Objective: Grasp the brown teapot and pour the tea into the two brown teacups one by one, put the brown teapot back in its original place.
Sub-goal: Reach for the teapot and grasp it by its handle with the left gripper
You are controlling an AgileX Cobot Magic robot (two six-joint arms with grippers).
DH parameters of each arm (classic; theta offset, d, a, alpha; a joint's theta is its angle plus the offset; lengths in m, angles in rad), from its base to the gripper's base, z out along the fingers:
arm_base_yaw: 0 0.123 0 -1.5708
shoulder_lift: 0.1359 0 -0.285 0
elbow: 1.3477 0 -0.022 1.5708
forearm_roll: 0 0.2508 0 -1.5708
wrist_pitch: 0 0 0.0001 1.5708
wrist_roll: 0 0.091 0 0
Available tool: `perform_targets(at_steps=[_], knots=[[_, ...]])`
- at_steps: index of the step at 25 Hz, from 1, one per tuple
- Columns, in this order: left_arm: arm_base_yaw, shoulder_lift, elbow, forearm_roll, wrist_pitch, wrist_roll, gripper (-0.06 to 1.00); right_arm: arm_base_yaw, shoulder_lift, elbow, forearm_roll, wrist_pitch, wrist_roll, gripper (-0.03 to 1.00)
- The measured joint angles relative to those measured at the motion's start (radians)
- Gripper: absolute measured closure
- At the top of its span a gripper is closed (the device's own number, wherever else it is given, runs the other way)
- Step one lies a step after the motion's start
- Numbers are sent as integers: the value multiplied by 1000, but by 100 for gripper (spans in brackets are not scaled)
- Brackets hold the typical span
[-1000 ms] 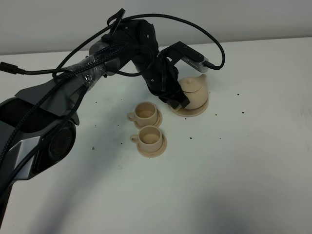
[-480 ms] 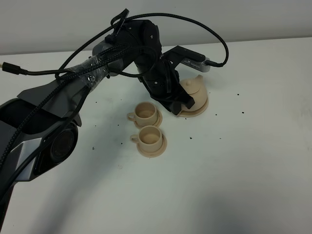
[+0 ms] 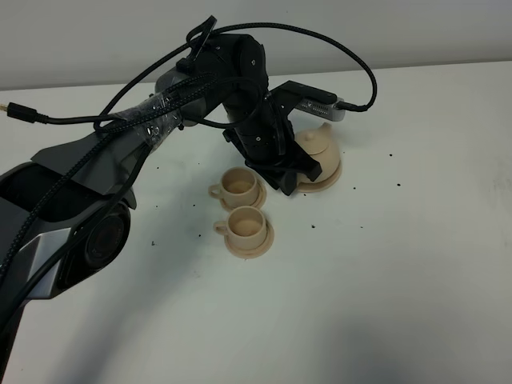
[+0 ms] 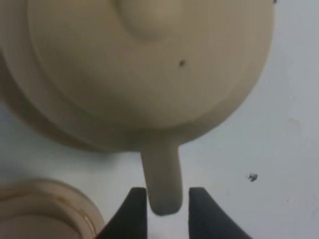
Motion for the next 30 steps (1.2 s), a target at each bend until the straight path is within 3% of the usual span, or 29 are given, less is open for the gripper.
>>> perform_targets(at_steps=[9,15,30], knots=[[0,0,-146,35,16,-53,69,0,0,0,0,0,0,48],[0,0,-153,1,16,-73,69,0,0,0,0,0,0,48],[-20,2,-153,15,16,-124,69,0,0,0,0,0,0,48]])
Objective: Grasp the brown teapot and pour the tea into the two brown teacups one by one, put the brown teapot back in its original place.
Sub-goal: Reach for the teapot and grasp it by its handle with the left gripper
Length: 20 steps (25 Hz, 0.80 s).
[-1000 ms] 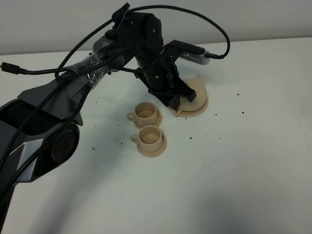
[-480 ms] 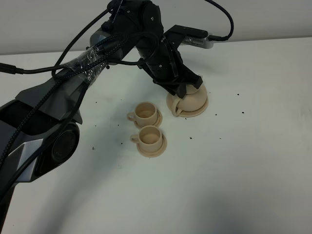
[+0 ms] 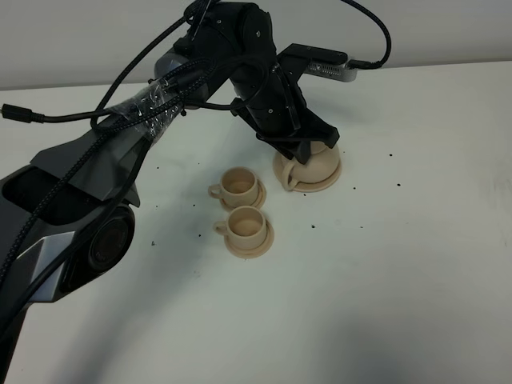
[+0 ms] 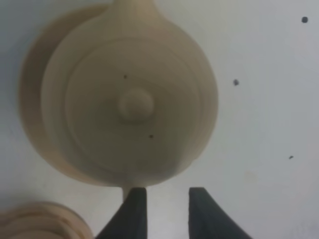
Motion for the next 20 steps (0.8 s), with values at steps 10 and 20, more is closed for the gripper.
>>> perform_targets(at_steps=[10,20], knots=[[0,24,-1,22,0,0,69,0,0,0,0,0,0,48],[-1,26,-1,32,0,0,69,0,0,0,0,0,0,48]])
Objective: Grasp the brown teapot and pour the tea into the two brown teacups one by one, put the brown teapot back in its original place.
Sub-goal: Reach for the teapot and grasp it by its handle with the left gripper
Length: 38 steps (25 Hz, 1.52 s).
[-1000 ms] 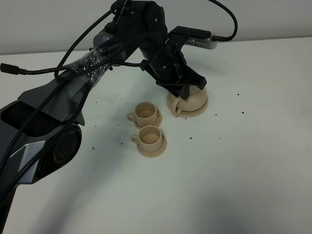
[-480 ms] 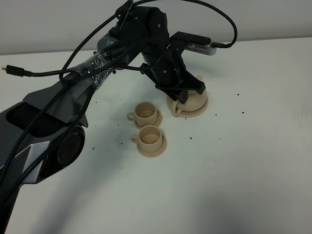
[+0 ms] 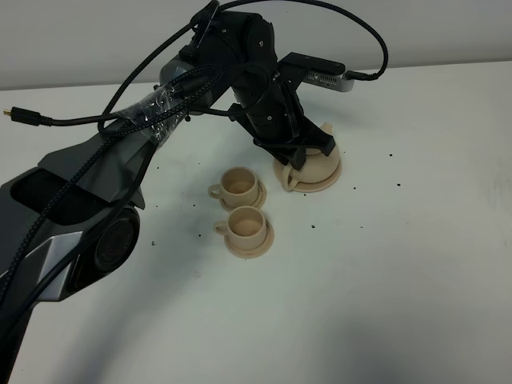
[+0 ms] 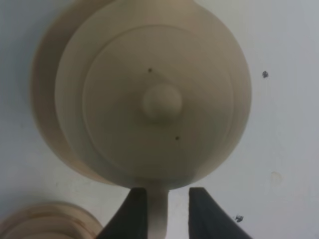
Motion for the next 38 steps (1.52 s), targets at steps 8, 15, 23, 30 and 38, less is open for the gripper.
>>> perform_targets(at_steps=[8,15,23,30,38], knots=[[0,20,0,17,0,0,69,0,0,0,0,0,0,48],[0,22,0,17,0,-1,69,0,0,0,1,0,0,48],[0,22,0,9,0,0,69,0,0,0,1,0,0,48],[3,22,0,-1,0,0,69,0,0,0,1,0,0,48],[3,19,1,-7,0,0,69,0,0,0,1,0,0,48]])
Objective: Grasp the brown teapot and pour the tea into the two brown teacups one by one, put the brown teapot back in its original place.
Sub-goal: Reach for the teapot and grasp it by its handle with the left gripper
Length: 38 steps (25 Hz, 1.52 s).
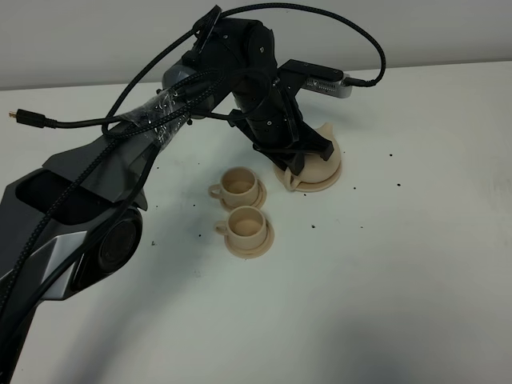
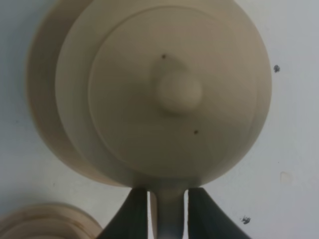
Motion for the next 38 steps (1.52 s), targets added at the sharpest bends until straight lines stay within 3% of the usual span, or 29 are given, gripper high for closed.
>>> perform_targets(at_steps=[38], knots=[[1,-15,2,-27,0,2,69,0,0,0,0,0,0,48]])
